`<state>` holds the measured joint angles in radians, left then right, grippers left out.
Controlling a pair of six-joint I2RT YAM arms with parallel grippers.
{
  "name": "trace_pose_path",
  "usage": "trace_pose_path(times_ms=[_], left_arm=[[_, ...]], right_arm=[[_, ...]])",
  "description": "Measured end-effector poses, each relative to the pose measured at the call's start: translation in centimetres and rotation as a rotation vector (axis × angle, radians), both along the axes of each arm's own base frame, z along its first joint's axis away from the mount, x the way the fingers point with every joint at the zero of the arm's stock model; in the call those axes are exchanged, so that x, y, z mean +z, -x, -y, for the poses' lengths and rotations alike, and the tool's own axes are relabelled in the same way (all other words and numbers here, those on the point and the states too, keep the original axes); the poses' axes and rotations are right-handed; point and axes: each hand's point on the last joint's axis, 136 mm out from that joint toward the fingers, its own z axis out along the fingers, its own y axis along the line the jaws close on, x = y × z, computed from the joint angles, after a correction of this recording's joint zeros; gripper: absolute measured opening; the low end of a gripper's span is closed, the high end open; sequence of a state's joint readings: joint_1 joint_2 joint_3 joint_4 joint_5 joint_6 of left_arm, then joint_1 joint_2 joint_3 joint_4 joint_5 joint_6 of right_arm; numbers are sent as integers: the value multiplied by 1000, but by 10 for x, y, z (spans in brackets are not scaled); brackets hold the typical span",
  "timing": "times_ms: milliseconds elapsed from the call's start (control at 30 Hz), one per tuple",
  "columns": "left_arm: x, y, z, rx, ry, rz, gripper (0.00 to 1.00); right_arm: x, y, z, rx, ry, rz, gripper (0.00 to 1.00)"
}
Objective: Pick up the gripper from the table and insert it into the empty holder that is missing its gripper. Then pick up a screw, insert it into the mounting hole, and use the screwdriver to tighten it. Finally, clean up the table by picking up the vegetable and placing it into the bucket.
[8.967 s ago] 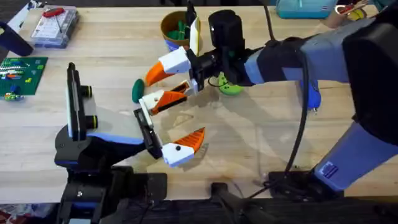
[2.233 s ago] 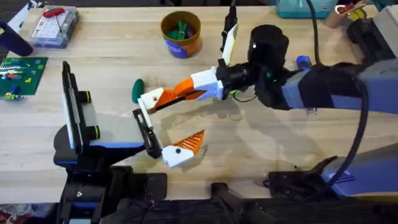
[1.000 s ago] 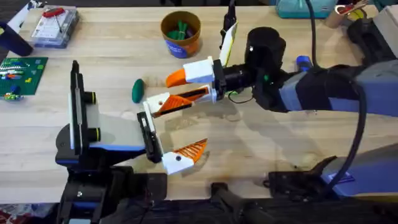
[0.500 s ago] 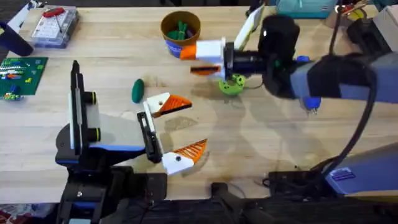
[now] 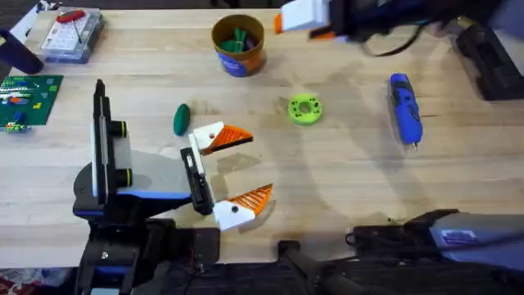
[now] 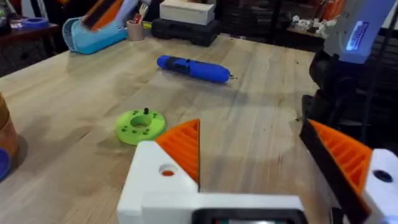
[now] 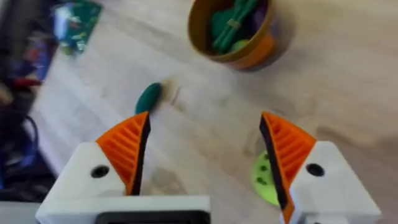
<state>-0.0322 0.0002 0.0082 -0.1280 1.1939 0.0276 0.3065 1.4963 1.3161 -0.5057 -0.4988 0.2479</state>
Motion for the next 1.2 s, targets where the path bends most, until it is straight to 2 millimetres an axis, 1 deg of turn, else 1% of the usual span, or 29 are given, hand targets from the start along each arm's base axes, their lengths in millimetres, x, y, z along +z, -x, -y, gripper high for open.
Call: trace_pose_path(times_ms=[67,133,167,267,333,467,633,767,833,933,1033,1067,1200], left_arm=[[0,0,0,0,0,0,990],[0,0,0,0,0,0,990],[0,0,0,0,0,0,990],[0,0,0,0,0,0,990],[0,0,0,0,0,0,990],[0,0,0,0,0,0,990],[0,0,0,0,0,0,990],[0,0,0,0,0,0,990],[0,0,0,0,0,0,990],[0,0,0,0,0,0,990],[0,0,0,0,0,0,990],[0,0,0,0,0,0,990],[0,0,0,0,0,0,990]], right_arm=[[20,8,18,-23,98,74,990],[33,15,33,-46,170,130,990],[34,34,56,-76,281,130,990],[30,50,73,-92,359,103,990],[31,55,79,-99,386,105,990],[37,59,84,-110,405,130,990],[30,68,90,-109,437,91,990],[31,68,95,-128,455,96,990],[32,74,101,-144,472,101,990],[26,95,111,-155,491,89,990],[12,115,119,-171,494,76,990],[5,120,121,-174,494,71,990],[-33,137,126,-167,511,5,990]])
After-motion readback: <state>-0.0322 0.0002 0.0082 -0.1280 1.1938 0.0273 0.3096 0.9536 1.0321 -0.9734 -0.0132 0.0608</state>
